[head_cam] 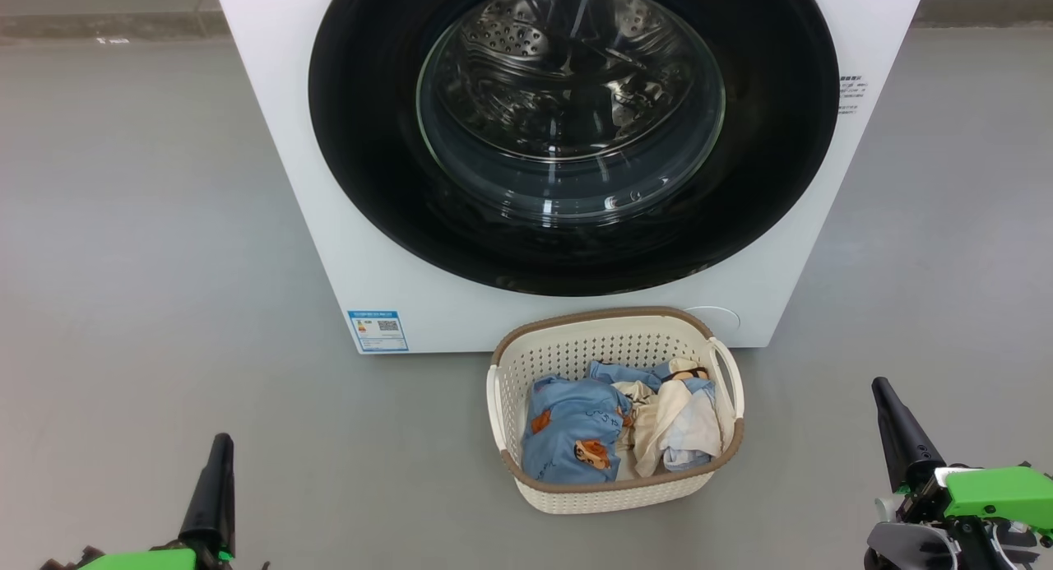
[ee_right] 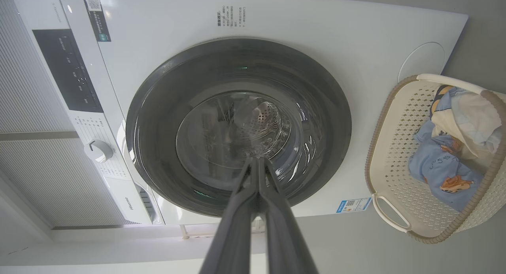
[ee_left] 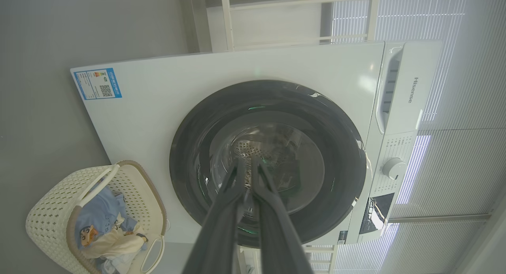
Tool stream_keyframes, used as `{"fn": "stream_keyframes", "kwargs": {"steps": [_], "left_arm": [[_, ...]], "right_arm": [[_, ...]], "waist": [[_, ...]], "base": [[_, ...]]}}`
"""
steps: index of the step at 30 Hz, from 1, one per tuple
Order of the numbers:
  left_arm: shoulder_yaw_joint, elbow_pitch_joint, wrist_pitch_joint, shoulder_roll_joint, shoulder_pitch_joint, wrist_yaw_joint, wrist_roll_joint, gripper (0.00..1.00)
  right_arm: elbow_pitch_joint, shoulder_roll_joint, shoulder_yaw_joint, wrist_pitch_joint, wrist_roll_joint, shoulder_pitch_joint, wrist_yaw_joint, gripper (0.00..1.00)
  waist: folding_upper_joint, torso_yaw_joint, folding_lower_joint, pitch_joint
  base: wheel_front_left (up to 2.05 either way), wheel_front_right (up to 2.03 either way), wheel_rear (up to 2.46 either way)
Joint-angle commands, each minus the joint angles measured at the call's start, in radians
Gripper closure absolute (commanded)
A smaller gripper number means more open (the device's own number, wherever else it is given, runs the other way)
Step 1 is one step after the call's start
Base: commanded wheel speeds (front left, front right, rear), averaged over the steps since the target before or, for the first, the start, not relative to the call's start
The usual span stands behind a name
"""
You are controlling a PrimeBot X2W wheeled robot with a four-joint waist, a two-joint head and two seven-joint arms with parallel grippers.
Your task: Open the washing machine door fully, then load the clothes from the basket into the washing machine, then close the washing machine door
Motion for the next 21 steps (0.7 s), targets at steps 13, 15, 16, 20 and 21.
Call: {"fn": "stream_keyframes", "kwargs": {"steps": [13, 15, 16, 20, 21], "left_arm": [[-0.008, 0.04, -0.001, -0.009, 0.033, 0.0, 0.0, 0.0], [-0.009, 0.04, -0.006, -0.01, 0.035, 0.0, 0.002, 0.0], [-0.01, 0.037, -0.008, -0.01, 0.035, 0.0, 0.004, 0.0], [-0.014, 0.029, -0.02, -0.008, 0.034, 0.0, 0.012, 0.0], [-0.015, 0.027, -0.023, -0.007, 0.034, 0.0, 0.015, 0.0]], "right_arm": [[0.051, 0.017, 0.002, -0.001, 0.0, 0.031, 0.0, 0.0], [0.051, 0.018, 0.004, -0.005, -0.001, 0.033, 0.0, 0.0], [0.049, 0.017, 0.006, -0.008, -0.001, 0.033, 0.0, 0.0], [0.046, 0.016, 0.008, -0.02, -0.01, 0.032, 0.0, 0.0], [0.046, 0.016, 0.007, -0.023, -0.014, 0.031, 0.0, 0.0]], "waist": [[0.0, 0.0, 0.0, 0.0], [0.0, 0.0, 0.0001, 0.001], [0.0, 0.0, 0.0002, 0.002], [0.0, 0.0, 0.0023, -0.001], [0.0, 0.0, 0.002, -0.002]], "base": [[0.0, 0.0, 0.0], [0.0, 0.0, 0.0], [0.0, 0.0, 0.0], [0.0, 0.0, 0.0], [0.0, 0.0, 0.0]]}}
